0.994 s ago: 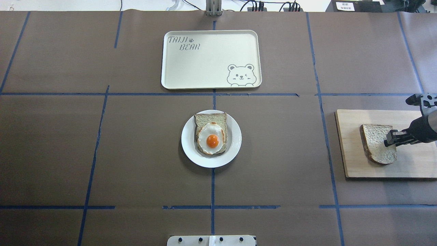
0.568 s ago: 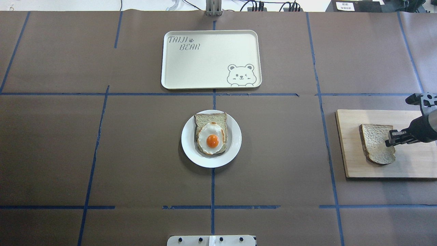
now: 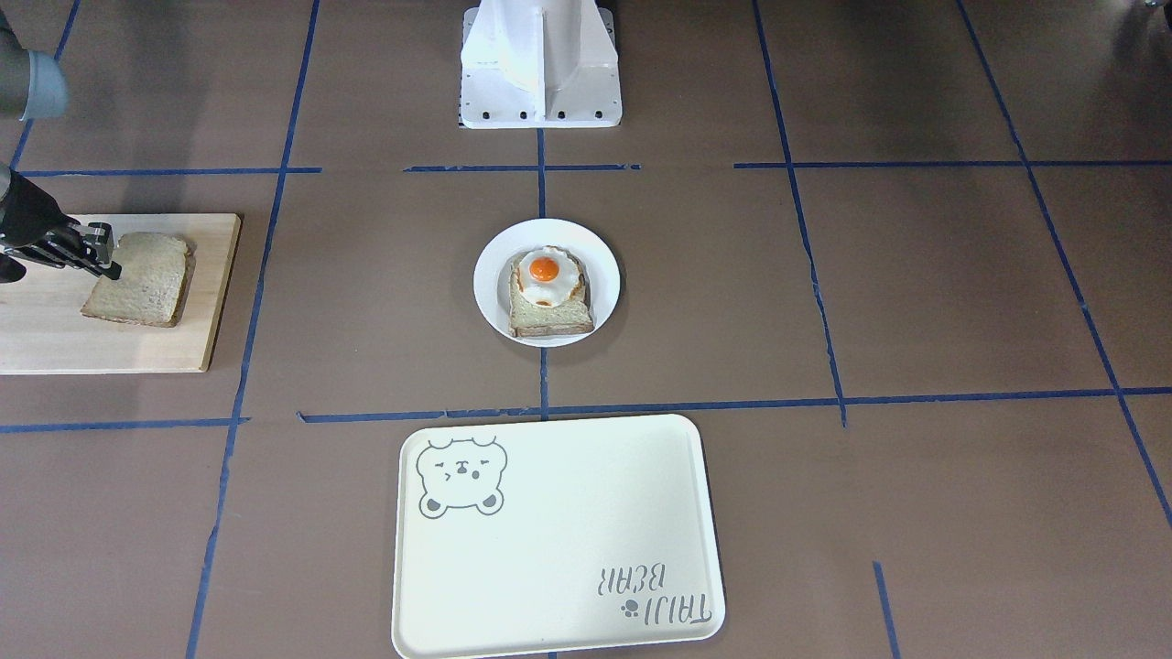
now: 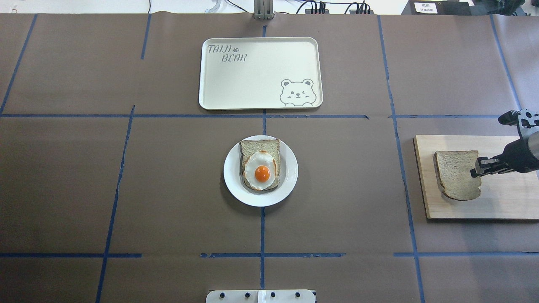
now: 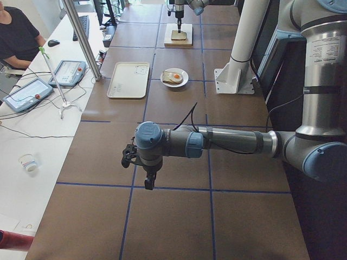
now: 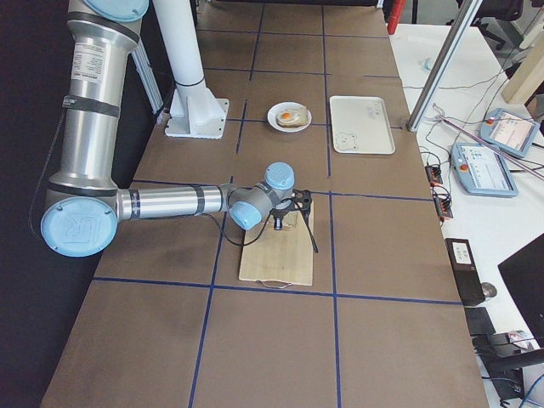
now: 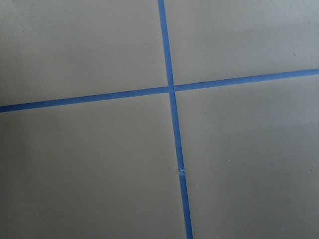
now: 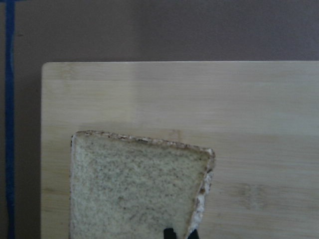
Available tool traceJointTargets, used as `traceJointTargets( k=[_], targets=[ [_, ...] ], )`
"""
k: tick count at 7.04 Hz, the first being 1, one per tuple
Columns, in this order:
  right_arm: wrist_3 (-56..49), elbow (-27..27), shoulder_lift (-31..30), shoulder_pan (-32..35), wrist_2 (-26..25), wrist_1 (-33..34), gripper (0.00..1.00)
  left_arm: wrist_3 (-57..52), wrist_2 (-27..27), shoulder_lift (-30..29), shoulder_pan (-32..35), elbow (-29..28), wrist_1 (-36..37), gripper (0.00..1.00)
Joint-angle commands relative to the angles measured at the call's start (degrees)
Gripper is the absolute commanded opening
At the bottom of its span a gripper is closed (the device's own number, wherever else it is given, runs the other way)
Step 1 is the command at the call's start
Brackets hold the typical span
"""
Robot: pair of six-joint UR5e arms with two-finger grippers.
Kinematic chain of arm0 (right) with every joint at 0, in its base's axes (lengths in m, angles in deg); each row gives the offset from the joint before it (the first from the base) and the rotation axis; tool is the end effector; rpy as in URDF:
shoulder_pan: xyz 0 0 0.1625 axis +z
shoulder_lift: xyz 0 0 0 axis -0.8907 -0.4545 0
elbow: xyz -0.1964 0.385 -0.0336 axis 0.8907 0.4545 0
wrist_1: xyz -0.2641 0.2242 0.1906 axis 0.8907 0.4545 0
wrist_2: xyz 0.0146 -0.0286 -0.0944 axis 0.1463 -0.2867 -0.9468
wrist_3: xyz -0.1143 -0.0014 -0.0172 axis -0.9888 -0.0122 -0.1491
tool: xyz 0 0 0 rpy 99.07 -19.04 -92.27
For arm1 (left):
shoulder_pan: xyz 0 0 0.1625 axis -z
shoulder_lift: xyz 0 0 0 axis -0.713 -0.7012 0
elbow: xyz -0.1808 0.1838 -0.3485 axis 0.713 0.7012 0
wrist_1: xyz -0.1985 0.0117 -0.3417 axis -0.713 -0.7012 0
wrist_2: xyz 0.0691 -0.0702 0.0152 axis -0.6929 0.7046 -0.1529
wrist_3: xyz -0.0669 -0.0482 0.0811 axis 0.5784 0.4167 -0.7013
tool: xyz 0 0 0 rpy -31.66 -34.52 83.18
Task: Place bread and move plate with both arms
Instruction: 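Lower the right gripper onto the bread slice on the wooden board and grasp it, then carry the bread slice with the right gripper over the egg on the plate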
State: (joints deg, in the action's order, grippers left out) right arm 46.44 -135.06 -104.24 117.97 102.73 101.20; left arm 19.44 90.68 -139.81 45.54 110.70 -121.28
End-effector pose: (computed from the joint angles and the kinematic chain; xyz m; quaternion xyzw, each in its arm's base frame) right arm -0.1995 -0.3869 0.5967 0.0118 -0.4484 -0.0049 0.8937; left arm -0.0582 -0.4462 0.6452 0.0463 0.3877 0.0463 0.9195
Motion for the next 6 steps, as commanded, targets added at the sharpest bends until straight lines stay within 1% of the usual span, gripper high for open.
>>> traceJointTargets(
  k=[1, 2, 3, 4, 5, 6],
  targets=[
    [3.77, -4.75, 1.25, 0.54, 2.64, -1.0, 0.0, 0.07, 0.0, 0.0, -0.05, 0.0, 0.0, 1.0],
    [9.55, -6.51, 3.61, 0.46, 3.09, -3.7, 0.0, 0.16, 0.0, 0.0, -0.05, -0.09, 0.09, 1.0],
    [16.3, -6.27, 6.51, 0.37, 4.4, -7.91, 0.0, 0.16, 0.09, 0.0, -0.05, -0.18, 0.09, 1.0],
    [23.25, -5.83, 10.19, -1.02, 4.41, -11.6, 0.0, 0.16, 0.09, 0.0, -0.05, -0.52, 0.09, 1.0],
    [27.58, -5.48, 14.49, -2.95, 4.15, -12.25, 0.0, 0.16, 0.09, 0.0, -0.05, -0.79, 0.09, 1.0],
    [32.23, -5.56, 19.67, -7.58, 1.89, -12.34, 0.0, 0.24, 0.09, 0.0, -0.05, -0.88, 0.09, 1.0]
  ],
)
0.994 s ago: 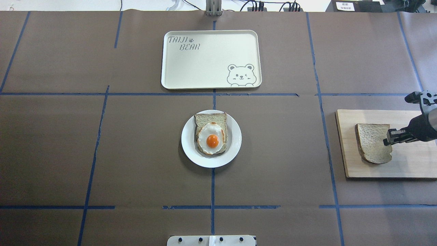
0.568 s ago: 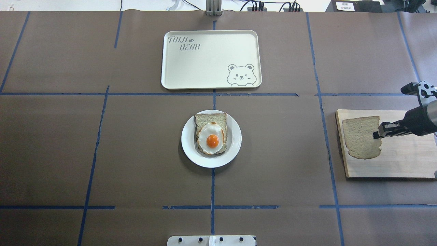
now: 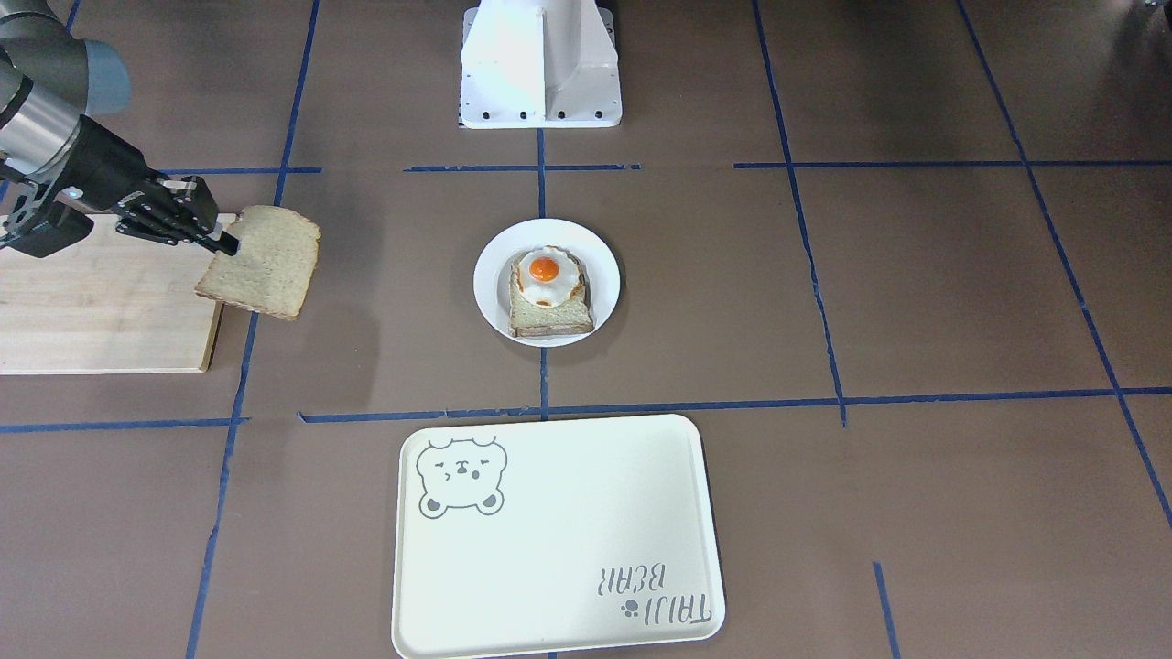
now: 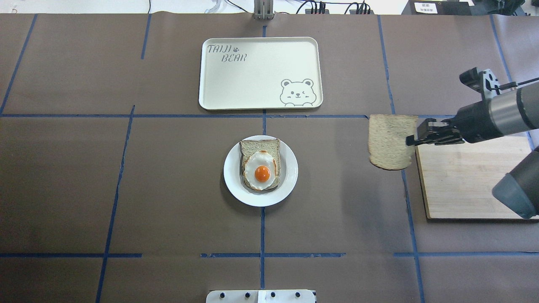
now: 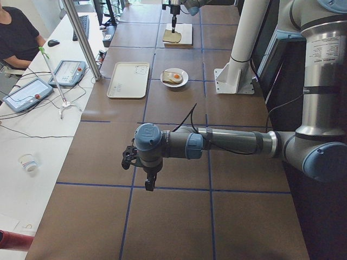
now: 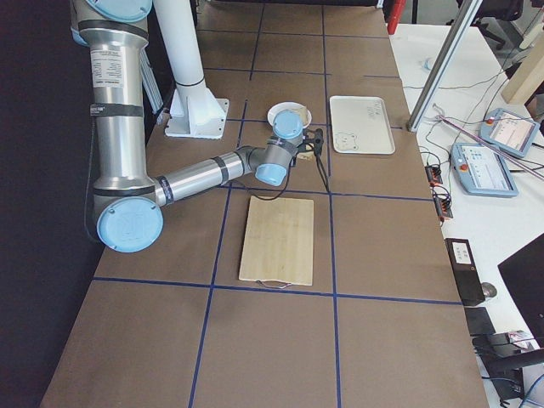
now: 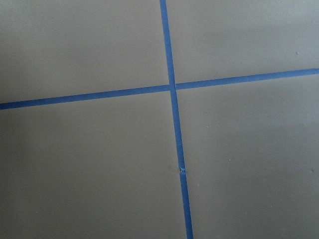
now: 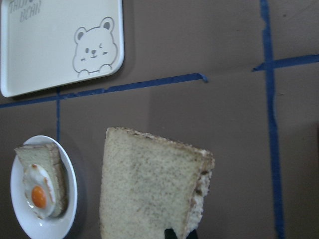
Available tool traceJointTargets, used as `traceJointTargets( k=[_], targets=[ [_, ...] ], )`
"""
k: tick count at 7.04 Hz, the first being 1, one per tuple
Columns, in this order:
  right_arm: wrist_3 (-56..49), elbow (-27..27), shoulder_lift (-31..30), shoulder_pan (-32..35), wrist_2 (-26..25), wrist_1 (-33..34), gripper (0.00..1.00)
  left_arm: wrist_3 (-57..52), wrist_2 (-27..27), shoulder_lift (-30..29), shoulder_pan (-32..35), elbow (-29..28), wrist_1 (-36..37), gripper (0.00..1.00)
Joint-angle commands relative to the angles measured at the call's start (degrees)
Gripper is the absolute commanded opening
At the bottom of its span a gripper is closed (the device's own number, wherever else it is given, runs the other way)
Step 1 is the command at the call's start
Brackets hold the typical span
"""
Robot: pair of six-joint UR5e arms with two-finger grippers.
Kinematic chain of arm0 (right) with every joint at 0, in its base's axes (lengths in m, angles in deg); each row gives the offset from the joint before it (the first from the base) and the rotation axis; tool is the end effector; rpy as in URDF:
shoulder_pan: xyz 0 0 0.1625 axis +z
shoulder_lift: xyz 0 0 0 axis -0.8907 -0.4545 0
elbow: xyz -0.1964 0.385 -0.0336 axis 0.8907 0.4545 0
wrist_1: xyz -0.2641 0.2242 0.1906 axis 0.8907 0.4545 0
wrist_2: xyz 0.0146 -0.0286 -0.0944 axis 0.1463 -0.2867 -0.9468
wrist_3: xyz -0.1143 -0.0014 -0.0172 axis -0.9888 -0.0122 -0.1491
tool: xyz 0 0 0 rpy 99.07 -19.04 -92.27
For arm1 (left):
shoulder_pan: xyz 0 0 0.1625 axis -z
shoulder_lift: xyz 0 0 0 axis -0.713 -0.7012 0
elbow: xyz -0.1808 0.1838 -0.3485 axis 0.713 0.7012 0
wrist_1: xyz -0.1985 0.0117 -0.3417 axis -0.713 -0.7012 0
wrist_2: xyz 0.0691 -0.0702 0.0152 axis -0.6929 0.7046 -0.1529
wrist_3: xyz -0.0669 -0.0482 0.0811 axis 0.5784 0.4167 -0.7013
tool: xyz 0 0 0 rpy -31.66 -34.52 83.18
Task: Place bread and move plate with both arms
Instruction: 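Carry the bread slice with the right gripper over the egg on the plate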
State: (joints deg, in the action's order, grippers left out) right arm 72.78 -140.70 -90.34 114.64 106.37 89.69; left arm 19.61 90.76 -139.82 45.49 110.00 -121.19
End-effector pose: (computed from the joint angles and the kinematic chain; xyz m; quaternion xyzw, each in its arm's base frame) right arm -0.2652 -0.4210 0.4061 0.0318 -0.6104 0.0393 0.7905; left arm -0.0577 -0.4455 0.6510 0.0393 0.3888 0.0427 0.9195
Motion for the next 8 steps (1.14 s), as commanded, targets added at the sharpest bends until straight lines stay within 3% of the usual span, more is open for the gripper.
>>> traceJointTargets(
  k=[1, 3, 8],
  targets=[
    [11.42, 0.77, 11.3, -10.48, -10.04, -0.83, 0.0, 0.07, 0.0, 0.0, 0.0, -0.27, 0.09, 1.0],
    [12.89, 2.96, 16.7, -21.66, -24.66, -0.83, 0.0, 0.15, -0.08, -0.17, 0.0, -0.62, 0.18, 1.0],
    [5.77, 12.62, 22.59, -21.97, -25.86, -0.57, 0.0, 0.07, -0.08, -0.44, 0.0, -1.33, 0.09, 1.0]
  ],
)
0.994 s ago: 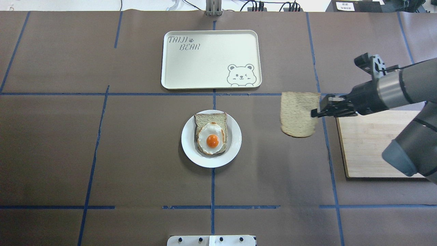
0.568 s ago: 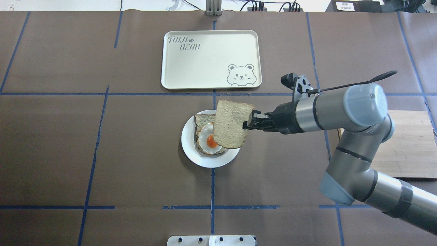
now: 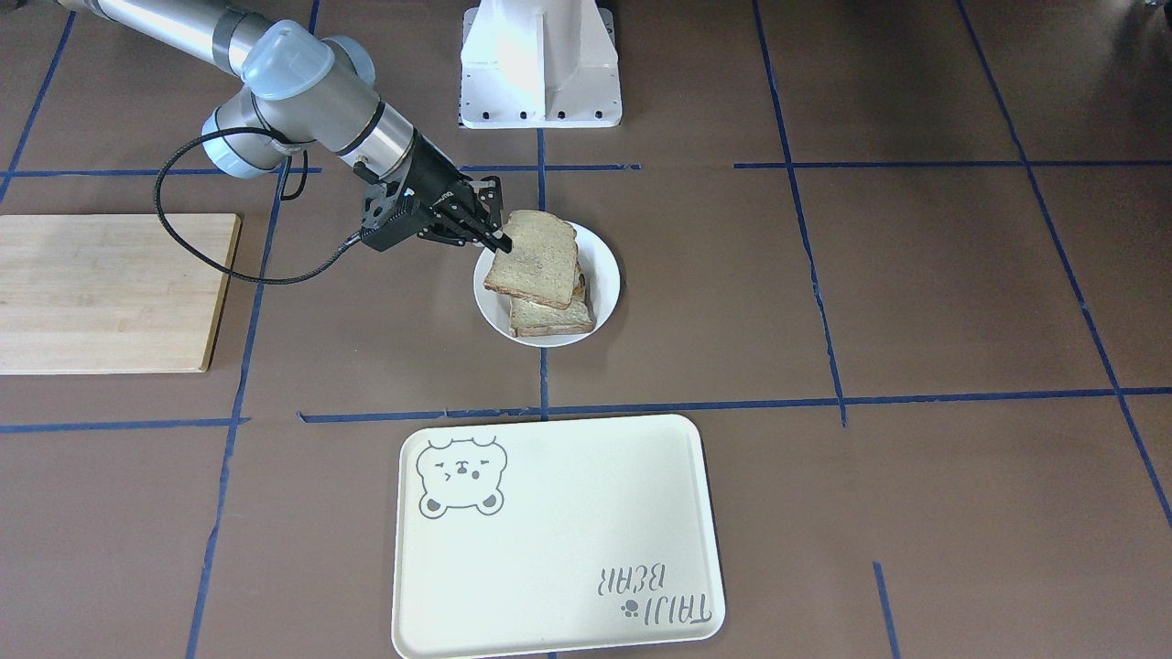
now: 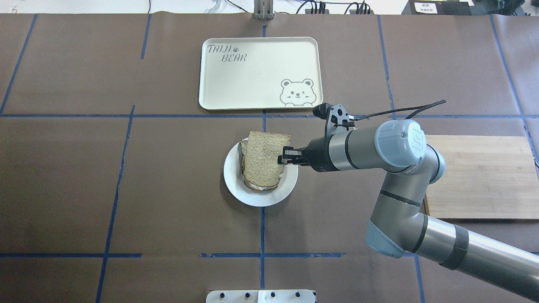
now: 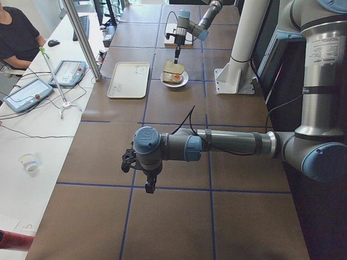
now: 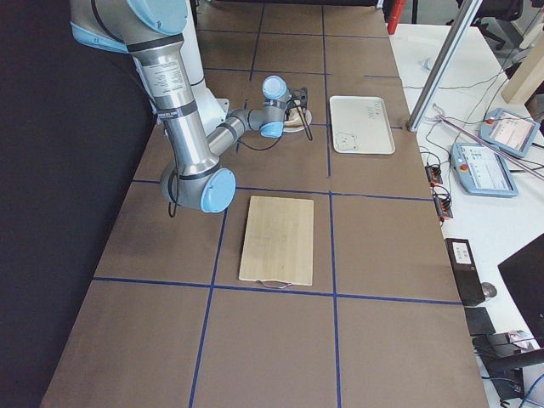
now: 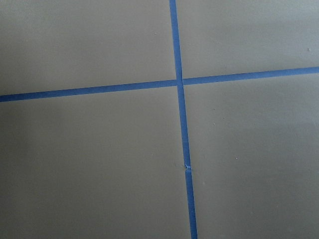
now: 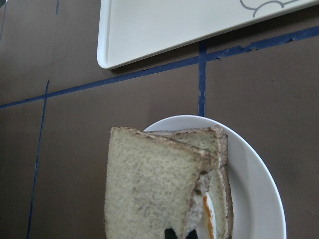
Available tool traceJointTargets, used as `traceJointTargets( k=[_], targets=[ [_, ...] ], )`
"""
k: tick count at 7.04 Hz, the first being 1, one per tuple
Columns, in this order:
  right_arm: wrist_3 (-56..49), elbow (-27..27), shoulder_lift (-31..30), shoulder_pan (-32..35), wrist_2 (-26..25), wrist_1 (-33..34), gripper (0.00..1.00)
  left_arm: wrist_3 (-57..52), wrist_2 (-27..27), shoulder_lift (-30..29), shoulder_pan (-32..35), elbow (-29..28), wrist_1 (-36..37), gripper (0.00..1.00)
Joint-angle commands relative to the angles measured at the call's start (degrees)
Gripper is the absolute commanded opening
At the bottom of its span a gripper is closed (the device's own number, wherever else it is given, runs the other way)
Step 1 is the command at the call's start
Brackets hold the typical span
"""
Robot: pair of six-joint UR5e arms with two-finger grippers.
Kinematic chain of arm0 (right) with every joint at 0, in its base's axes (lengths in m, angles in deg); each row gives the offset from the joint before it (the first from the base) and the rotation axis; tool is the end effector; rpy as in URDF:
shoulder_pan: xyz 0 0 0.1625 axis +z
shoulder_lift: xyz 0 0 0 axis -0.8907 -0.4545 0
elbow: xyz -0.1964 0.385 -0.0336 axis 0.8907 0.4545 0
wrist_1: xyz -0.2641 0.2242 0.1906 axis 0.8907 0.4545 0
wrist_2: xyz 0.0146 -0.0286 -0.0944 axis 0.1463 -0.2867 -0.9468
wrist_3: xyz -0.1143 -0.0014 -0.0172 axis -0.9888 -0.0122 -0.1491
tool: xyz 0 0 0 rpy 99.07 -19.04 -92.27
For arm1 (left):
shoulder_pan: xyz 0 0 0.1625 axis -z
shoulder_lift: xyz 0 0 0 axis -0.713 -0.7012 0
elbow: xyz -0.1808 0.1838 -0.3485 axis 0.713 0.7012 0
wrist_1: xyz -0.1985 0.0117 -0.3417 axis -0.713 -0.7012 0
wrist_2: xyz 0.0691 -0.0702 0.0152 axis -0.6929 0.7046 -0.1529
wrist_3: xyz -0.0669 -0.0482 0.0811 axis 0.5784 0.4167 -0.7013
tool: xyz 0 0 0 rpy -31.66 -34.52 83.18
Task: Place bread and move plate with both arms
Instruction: 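Carry the bread slice with the right gripper over the egg on the plate, then lower the bread onto the egg slice and open the right gripper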
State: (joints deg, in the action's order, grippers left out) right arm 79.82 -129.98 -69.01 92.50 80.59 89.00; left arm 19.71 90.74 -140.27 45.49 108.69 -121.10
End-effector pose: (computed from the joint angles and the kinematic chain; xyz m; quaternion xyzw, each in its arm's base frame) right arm -0.5023 -0.3963 0.2862 0.0900 -0.6446 0.0421 0.7581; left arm -0.0578 -0.4479 0.6585 0.0313 0.3892 0.0387 0.9198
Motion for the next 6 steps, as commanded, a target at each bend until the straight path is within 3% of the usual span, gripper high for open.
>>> traceJointTargets(
  k=[1, 6],
  targets=[
    [-1.46, 3.23, 2.06, 0.26, -0.16, 0.12, 0.0, -0.03, -0.07, -0.07, 0.0, -0.1, 0.0, 1.0],
    [-1.72, 4.12, 2.42, -0.18, 0.01, 0.3, 0.0, -0.03, -0.07, -0.07, 0.0, -0.54, -0.52, 1.0]
  ],
)
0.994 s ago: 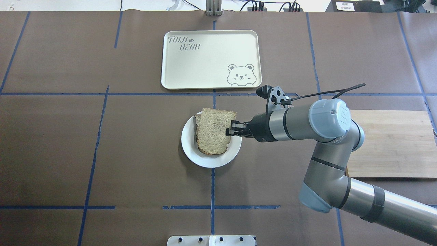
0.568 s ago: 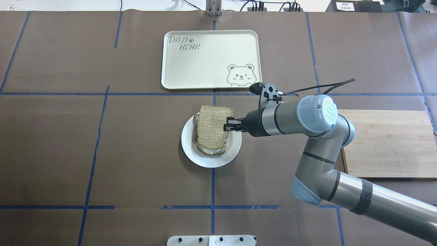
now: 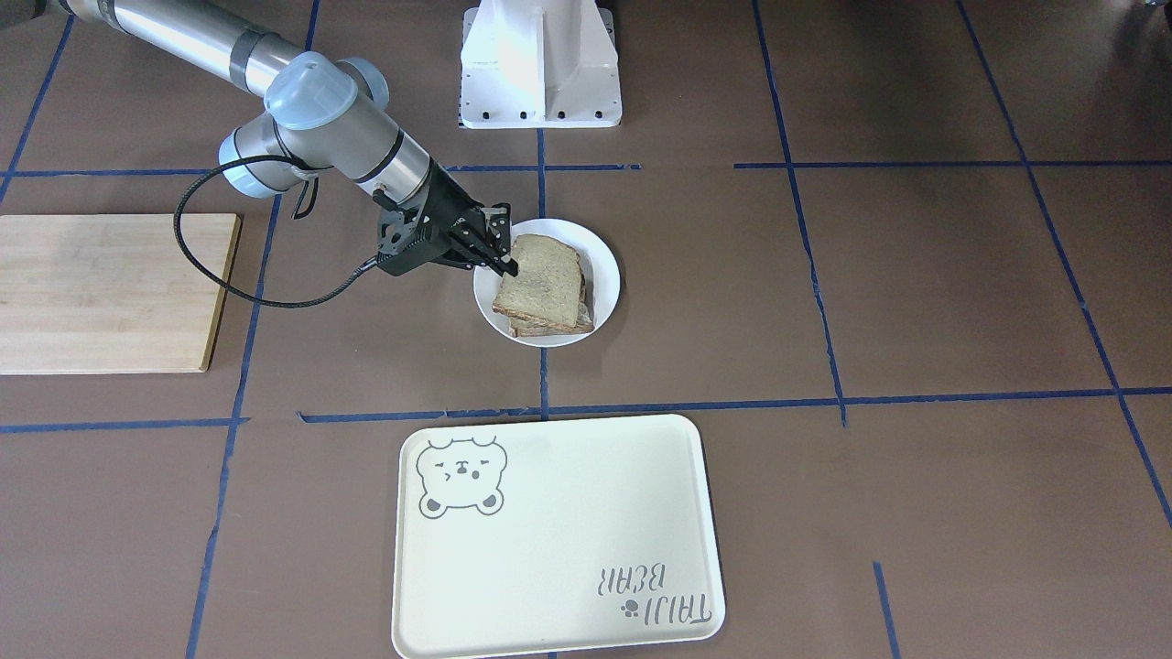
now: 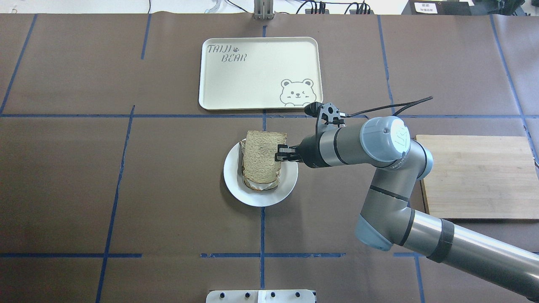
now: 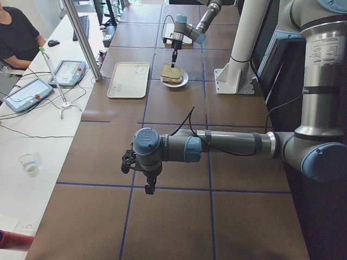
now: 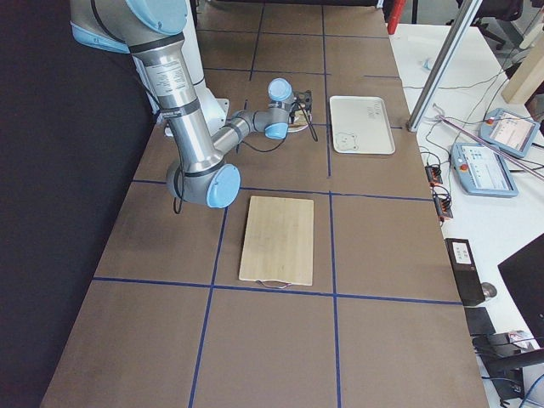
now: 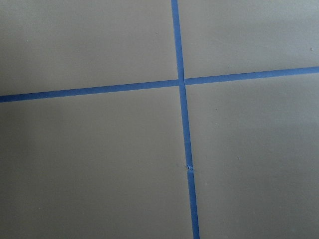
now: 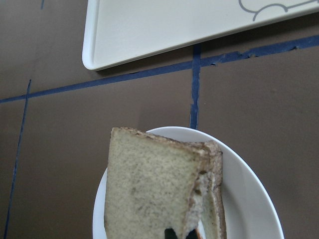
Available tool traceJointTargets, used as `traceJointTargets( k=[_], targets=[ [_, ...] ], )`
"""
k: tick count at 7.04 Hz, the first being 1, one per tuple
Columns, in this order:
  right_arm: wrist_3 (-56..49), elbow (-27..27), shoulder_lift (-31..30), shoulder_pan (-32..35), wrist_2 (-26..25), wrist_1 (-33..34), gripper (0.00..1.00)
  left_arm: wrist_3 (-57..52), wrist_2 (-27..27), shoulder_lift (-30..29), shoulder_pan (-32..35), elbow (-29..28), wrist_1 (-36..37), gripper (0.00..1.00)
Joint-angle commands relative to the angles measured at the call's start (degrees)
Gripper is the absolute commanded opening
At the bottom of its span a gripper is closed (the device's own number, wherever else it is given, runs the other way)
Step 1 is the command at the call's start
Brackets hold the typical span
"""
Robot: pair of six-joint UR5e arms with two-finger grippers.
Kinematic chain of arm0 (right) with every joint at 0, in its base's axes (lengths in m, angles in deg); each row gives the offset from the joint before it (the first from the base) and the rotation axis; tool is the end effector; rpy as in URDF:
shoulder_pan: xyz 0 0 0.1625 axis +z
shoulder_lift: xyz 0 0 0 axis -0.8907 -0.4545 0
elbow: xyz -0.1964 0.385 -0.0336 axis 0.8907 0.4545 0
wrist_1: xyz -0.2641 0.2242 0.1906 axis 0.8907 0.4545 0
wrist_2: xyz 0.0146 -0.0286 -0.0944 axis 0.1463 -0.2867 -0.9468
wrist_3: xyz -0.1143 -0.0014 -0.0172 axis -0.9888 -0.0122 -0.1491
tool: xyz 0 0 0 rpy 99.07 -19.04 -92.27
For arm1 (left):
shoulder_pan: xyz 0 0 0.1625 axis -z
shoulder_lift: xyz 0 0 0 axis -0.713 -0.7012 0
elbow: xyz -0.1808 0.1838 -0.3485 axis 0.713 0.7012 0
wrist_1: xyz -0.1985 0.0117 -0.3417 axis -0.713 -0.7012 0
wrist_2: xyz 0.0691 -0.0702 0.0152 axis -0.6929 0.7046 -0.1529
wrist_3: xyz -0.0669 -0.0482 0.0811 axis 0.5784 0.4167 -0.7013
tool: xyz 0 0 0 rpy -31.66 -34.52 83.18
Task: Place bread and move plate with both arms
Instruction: 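Lower the bread onto the egg slice and open the right gripper, then raise the right gripper away from the plate while the left arm reaches in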
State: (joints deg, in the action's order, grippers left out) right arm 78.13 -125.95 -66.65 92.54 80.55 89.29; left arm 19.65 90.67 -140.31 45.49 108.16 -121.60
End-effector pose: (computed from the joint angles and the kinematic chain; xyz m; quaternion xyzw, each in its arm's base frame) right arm -0.5229 -0.4086 0.2920 0.0940 -0.6314 0.0353 0.7689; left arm -0.0579 -0.4484 0.6617 0.0316 0.3886 0.0392 0.9200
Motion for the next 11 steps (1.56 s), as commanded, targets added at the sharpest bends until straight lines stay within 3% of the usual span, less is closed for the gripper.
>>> traceJointTargets(
  k=[1, 4, 5, 7, 9, 11],
  targets=[
    [-0.03, 0.26, 0.06, -0.65, 0.05, 0.01, 0.0, -0.06, 0.09, 0.05, 0.0, -0.02, -0.02, 1.0],
    [0.14, 1.66, 0.93, -1.53, -0.13, 0.19, 0.04, -0.15, 0.17, 0.05, 0.0, -0.02, -0.11, 1.0],
    [0.49, 1.75, 0.94, -1.53, -0.13, 0.01, 0.29, -0.15, 0.17, 0.05, 0.0, -0.02, -0.11, 1.0],
    [0.85, 1.67, 1.2, -1.19, -0.04, -0.25, 0.98, -0.15, 0.17, -0.04, 0.0, 0.07, -0.11, 1.0],
    [0.58, 1.23, 1.11, 1.26, 0.92, -0.25, 1.0, 0.03, 0.26, -0.12, 0.0, 0.42, 0.15, 1.0],
    [0.76, 0.88, 0.5, 9.23, 12.38, 1.32, 1.0, -0.06, 0.44, -0.39, -0.61, 1.47, -0.63, 1.0]
  ],
)
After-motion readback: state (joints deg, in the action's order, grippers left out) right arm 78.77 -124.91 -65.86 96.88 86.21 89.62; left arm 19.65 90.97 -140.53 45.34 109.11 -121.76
